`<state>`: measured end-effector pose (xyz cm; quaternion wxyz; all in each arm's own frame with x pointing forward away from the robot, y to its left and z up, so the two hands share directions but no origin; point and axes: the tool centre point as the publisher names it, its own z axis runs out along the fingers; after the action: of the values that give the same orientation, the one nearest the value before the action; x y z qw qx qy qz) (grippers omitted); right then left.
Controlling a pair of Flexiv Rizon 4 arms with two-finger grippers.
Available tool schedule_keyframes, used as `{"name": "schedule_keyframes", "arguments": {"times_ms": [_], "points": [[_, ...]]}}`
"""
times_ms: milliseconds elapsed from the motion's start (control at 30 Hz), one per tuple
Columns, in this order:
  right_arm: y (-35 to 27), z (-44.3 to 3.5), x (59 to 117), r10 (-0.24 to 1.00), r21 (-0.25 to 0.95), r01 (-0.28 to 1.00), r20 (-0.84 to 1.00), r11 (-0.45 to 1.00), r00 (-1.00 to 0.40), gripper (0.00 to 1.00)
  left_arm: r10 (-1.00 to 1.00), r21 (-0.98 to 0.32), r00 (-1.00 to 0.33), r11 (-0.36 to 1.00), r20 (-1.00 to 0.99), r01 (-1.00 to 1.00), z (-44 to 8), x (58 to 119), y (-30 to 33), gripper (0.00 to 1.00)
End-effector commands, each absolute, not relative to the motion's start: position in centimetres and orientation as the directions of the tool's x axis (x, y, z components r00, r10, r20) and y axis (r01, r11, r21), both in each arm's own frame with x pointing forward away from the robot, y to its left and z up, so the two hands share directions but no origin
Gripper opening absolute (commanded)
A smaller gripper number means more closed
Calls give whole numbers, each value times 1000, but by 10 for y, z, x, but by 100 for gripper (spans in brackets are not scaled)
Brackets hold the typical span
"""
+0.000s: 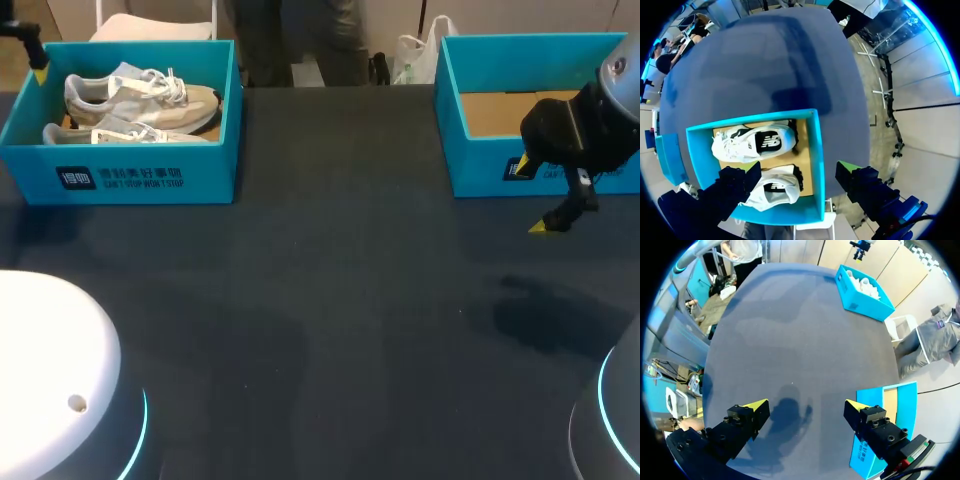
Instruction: Take the shoe out of the shoebox, open the shoe tongue, remove and reinsert the insole, then place the shoe into the shoebox
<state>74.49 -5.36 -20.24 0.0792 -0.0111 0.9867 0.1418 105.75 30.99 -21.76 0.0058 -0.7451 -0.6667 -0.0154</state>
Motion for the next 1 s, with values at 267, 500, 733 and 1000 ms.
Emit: {"name": "schedule_keyframes", "arguments": {"times_ms": [267, 500, 733, 1000], "points": [[-53, -203, 746, 1, 276, -44, -159, 960, -987, 100, 988, 19, 153, -153, 23, 988, -229, 1034, 304, 100], [-53, -203, 746, 1, 276, -44, -159, 960, -987, 100, 984, 0, 177, -177, 1, 984, -247, 1023, 298, 71], [-53, -203, 746, 1, 276, -44, -159, 960, -987, 100, 987, 4, 163, -163, -7, 987, -262, 1027, 294, 55], [-53, -203, 746, 1, 276, -44, -159, 960, -987, 100, 990, 41, 144, -144, -2, 989, -282, 1036, 293, 55]]}}
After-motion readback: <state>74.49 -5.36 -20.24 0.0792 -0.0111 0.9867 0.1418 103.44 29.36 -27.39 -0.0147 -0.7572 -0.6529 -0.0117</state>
